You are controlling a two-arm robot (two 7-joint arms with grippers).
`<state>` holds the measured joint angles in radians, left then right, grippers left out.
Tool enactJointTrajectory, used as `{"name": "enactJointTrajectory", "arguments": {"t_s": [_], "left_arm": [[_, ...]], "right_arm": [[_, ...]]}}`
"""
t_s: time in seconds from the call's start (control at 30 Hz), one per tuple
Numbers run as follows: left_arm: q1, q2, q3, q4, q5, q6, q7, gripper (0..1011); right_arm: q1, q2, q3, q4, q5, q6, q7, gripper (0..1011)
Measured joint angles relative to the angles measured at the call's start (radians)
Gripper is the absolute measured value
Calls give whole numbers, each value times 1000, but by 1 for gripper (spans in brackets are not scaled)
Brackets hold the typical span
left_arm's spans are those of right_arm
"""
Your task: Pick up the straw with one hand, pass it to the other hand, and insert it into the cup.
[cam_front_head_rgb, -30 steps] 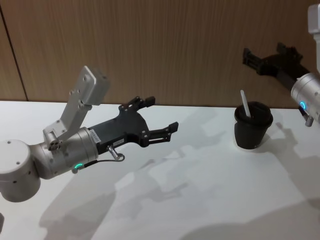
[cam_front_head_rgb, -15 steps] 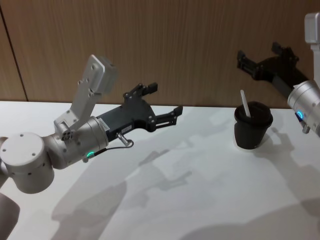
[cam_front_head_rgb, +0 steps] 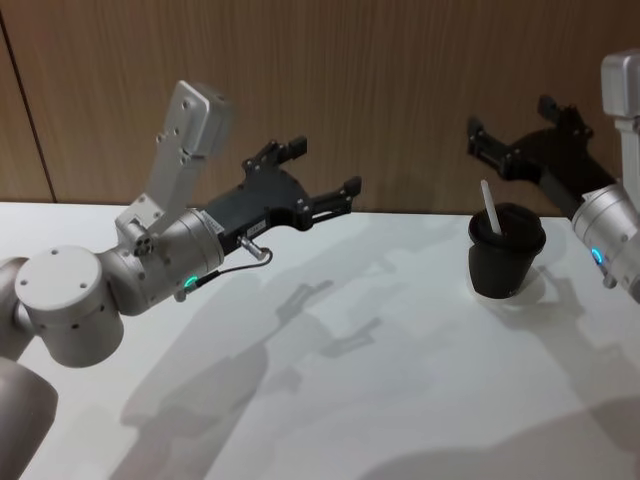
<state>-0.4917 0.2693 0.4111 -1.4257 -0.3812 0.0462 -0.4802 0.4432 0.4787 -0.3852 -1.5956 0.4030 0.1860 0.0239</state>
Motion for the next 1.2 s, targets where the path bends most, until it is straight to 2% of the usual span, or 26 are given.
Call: {"name": "enactJointTrajectory", "arguments": {"t_s": [0.47, 0.77, 1.2], "left_arm": [[-52, -23, 18, 51, -7, -15, 1, 1003], [-84, -29, 46, 77, -6, -25, -20, 1003], [-108, -31, 63, 92, -3, -36, -22, 1003]], "right_arm": [[-46, 4, -6, -46, -21, -11, 8, 1001], [-59, -13, -13, -56, -27, -17, 12, 1001], [-66, -38, -19, -59, -34, -23, 20, 1001]]}}
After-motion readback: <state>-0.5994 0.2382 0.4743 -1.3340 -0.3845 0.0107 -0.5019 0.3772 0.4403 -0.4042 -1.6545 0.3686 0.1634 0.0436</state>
